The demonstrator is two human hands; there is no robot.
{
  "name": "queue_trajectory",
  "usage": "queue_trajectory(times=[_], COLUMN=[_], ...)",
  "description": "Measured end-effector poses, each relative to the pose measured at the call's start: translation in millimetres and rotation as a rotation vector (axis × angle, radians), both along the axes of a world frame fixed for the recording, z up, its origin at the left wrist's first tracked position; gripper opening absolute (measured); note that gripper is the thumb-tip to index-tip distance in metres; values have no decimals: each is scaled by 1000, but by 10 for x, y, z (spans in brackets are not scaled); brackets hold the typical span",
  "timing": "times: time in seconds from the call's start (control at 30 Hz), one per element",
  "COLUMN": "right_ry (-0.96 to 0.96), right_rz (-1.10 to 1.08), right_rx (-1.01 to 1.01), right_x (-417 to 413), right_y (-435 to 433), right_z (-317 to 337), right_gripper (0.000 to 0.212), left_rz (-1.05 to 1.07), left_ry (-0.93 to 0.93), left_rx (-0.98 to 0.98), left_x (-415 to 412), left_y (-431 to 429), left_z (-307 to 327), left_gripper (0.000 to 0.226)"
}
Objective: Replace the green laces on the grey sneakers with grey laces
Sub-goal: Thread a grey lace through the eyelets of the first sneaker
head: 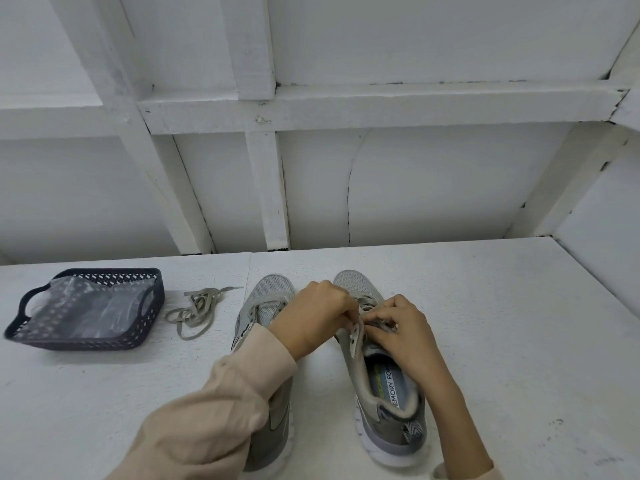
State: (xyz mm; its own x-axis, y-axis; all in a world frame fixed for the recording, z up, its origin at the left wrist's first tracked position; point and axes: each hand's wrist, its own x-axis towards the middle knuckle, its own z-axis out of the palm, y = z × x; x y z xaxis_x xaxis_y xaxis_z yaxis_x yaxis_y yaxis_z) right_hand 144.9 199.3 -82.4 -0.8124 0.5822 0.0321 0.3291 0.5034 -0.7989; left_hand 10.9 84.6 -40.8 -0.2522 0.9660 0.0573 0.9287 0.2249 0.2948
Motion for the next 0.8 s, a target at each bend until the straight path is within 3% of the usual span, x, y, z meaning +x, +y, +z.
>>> queue_trajectory(times=[0.1,0.23,0.43,0.53,0.7,0.8], right_ry=[-23,-26,-4,25,127,102], right_rz=[17,28,25,31,-37,26], right_rx=[26,34,-10,-51,-103,-114], right_x=[-15,1,13,31,60,52], right_y=[-10,-8,-12,12,186,227], right_z=[-20,-22,28,90,222,281], right_gripper=[10,12,17,4,10,17], left_rz=[-1,-43,29,78,96,149], left_ry=[-114,-243,-334,-390,-286,-184], left_rx=[-16,19,86,90,32,119], left_x=[-59,-72,22,66,108,149], left_y=[7,-45,-126,-134,-114,-58], left_z=[15,-17,-154,-187,-233,-233], left_gripper=[31,22,47,55,59,52])
